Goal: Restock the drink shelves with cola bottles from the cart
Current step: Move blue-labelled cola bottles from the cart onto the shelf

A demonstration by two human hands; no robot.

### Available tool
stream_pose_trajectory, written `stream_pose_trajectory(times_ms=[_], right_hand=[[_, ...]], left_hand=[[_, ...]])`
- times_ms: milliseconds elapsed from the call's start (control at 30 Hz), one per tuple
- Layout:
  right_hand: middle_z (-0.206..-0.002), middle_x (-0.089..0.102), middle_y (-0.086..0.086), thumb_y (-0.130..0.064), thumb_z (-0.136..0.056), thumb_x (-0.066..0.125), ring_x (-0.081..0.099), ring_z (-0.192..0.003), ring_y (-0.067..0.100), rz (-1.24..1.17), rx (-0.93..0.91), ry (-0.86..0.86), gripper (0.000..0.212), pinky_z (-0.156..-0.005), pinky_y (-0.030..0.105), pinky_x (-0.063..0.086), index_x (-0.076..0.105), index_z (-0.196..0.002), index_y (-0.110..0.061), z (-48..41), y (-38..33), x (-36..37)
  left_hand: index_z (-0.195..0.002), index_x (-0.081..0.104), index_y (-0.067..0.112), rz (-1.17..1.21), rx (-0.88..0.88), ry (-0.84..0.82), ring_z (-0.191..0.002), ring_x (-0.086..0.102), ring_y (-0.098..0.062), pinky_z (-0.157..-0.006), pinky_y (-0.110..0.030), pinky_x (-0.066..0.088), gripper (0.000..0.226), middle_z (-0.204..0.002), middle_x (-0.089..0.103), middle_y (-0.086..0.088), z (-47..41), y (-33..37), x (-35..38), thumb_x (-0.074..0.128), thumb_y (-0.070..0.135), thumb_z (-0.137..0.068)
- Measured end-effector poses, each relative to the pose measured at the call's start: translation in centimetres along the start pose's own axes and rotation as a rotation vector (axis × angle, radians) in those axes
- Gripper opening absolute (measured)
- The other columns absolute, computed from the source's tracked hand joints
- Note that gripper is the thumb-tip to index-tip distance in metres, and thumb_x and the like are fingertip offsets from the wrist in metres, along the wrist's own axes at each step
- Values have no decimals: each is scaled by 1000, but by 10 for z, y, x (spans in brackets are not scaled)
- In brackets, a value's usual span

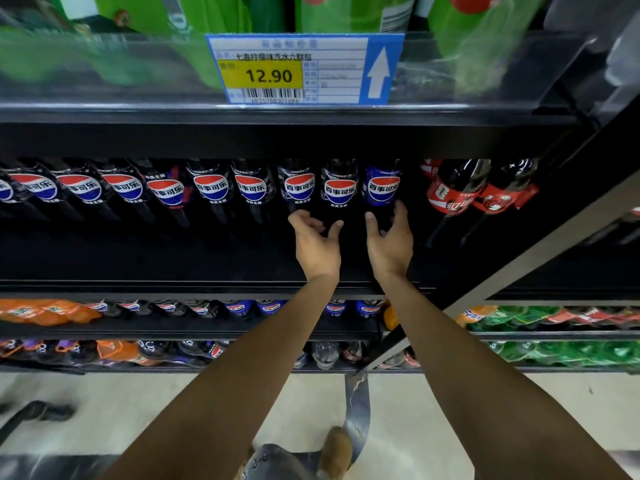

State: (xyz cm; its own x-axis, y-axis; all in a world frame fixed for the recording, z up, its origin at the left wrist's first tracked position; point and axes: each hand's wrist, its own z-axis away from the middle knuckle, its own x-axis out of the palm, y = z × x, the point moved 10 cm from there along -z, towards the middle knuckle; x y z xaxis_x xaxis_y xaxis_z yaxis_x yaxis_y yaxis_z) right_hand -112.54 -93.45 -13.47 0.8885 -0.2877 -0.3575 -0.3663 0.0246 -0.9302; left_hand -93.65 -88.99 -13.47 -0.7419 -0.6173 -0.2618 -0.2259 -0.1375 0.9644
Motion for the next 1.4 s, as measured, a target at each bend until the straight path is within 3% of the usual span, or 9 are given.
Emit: stream_pose_trajectory(times_ms=[367, 567, 700, 833, 933, 1000, 1200, 1400], right_hand=[[-142, 51, 10, -37, -93, 61, 52, -124, 24, 48, -26, 5, 67, -89, 23, 43, 33, -149, -14, -1, -1, 0], [-142, 50, 10, -35, -93, 61, 51, -126, 24, 46, -22, -15, 67, -89, 21, 43, 32, -150, -14, 0, -4, 0], [-145, 48, 8, -30, -94, 61, 46, -131, 22, -27, 40, -81, 66, -90, 11, 35, 30, -150, -14, 1, -5, -3], [-149, 40, 8, -33, -94, 61, 41, -135, 23, -22, 79, -117, 68, -104, 31, 40, 28, -150, -11, 13, -16, -5], [-128, 51, 9, -34, -96, 56, 56, -112, 25, 250, -86, -50, 43, -78, 31, 47, 51, -127, -5, 33, -40, -11], [-113, 59, 8, -33, -96, 54, 58, -102, 26, 451, -258, -125, 32, -71, 32, 45, 59, -113, -6, 51, -59, 3], [-112, 62, 8, -33, -96, 48, 54, -107, 27, 834, -689, -531, 32, -82, 38, 44, 59, -117, -10, 121, -108, 95], [-114, 61, 9, -33, -97, 45, 53, -111, 29, 887, -987, -802, 33, -87, 39, 43, 55, -118, -11, 214, -166, 184]], left_hand=[[-114, 36, 15, -32, -37, 13, -72, 51, 0, -60, -13, 38, 45, -91, 51, 4, 0, 1, 4, 70, 21, -86], [-106, 31, 24, 1, -65, -11, -70, 51, -1, -59, -13, 40, 46, -84, 48, 9, 0, 2, 2, 72, 21, -84], [-112, 34, 17, -32, -39, -79, -68, 50, -2, -59, -14, 38, 44, -87, 49, 4, 3, 9, 1, 69, 23, -87], [-116, 38, 9, -138, 54, -164, -75, 51, -1, -67, -22, 43, 43, -95, 52, 2, 3, 22, -15, 66, 28, -89], [-114, 49, 6, -422, 243, -151, -97, 54, -17, -78, -33, 45, 35, -105, 56, -4, 3, 38, -44, 62, 29, -91], [-116, 54, 6, -694, 361, -157, -108, 51, -28, -88, -38, 41, 34, -115, 55, -10, 4, 43, -63, 58, 30, -92], [-128, 51, 14, -1228, 403, -190, -124, 42, -29, -110, -44, 25, 42, -132, 49, -7, 12, 16, -148, 47, 37, -93], [-125, 50, 11, -1382, 174, -152, -120, 46, -31, -103, -43, 28, 40, -126, 52, -10, 14, -15, -267, 43, 36, -94]])
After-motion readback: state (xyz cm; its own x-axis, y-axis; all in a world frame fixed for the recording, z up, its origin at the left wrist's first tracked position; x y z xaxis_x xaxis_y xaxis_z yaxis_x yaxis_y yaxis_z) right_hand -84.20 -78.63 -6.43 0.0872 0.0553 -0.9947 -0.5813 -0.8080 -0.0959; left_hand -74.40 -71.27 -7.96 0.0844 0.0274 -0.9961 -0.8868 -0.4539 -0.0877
